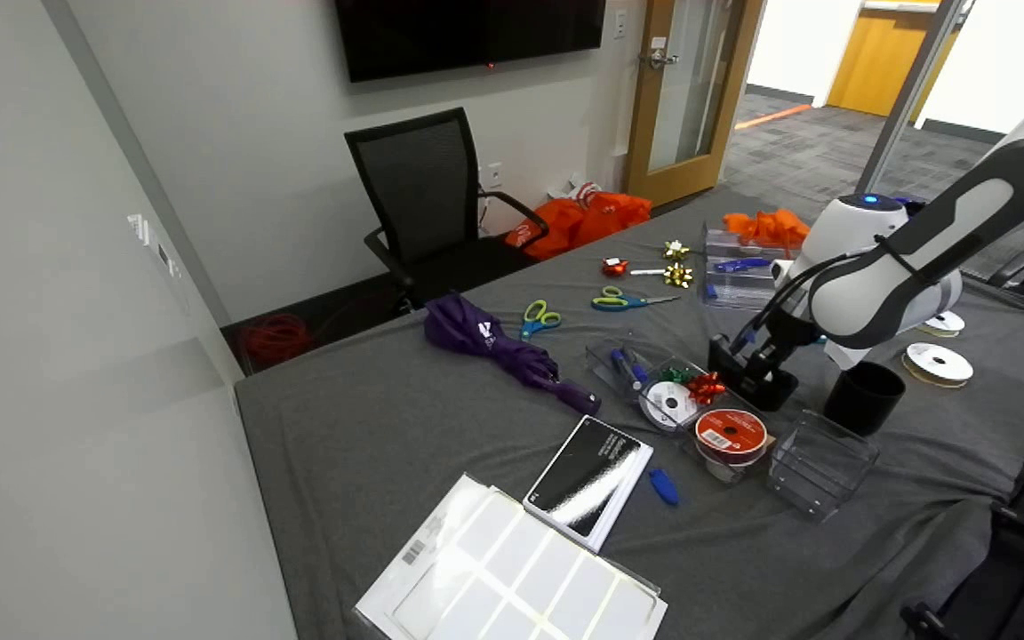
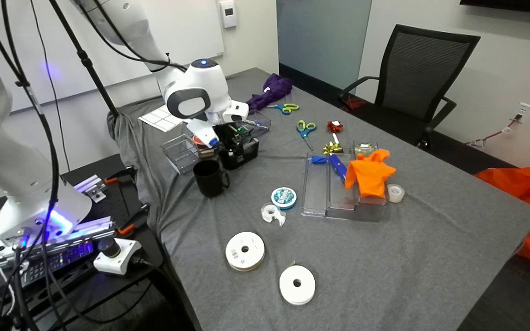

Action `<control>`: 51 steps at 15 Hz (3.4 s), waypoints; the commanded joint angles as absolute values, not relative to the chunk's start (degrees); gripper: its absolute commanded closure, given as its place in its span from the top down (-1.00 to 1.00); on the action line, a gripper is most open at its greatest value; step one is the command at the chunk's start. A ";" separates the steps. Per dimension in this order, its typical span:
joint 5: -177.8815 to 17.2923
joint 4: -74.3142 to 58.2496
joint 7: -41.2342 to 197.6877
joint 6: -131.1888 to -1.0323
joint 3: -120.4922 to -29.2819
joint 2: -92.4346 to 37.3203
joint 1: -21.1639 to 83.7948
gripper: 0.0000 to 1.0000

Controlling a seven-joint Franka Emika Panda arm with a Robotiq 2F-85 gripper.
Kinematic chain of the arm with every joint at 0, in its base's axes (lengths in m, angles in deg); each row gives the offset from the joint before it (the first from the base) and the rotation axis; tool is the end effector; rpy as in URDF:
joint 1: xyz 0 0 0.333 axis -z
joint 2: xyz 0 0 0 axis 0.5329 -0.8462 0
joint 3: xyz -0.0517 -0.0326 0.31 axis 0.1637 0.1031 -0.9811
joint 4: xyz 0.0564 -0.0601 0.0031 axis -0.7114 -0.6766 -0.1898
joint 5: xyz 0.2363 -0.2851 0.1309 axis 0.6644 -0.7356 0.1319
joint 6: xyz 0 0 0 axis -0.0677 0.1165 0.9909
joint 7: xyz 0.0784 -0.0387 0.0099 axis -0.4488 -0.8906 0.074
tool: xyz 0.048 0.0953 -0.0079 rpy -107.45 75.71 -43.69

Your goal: Put the tape dispenser on the black object

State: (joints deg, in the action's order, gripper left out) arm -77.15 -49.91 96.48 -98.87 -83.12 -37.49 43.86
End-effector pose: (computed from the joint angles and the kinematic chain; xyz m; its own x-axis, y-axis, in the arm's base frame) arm 0.5147 -0.0648 0.1490 0.9880 0.0949 0.1215 0.0964 -0.9953 -0.0058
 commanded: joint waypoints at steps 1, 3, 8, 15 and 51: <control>-76.08 -48.69 96.58 -99.01 -83.87 -38.50 44.40 -0.18; -76.47 -49.31 95.15 -98.46 -82.83 -37.07 43.37 -0.18; -77.14 -51.34 88.16 -96.49 -79.24 -31.62 39.47 -0.18; -73.42 -52.89 82.69 -89.76 -80.85 -22.19 36.80 -0.18; -92.35 -31.82 60.26 -93.55 -76.11 -43.60 5.35 -0.18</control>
State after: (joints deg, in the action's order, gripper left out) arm -91.11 -33.88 60.46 -93.60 -78.54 -41.26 7.55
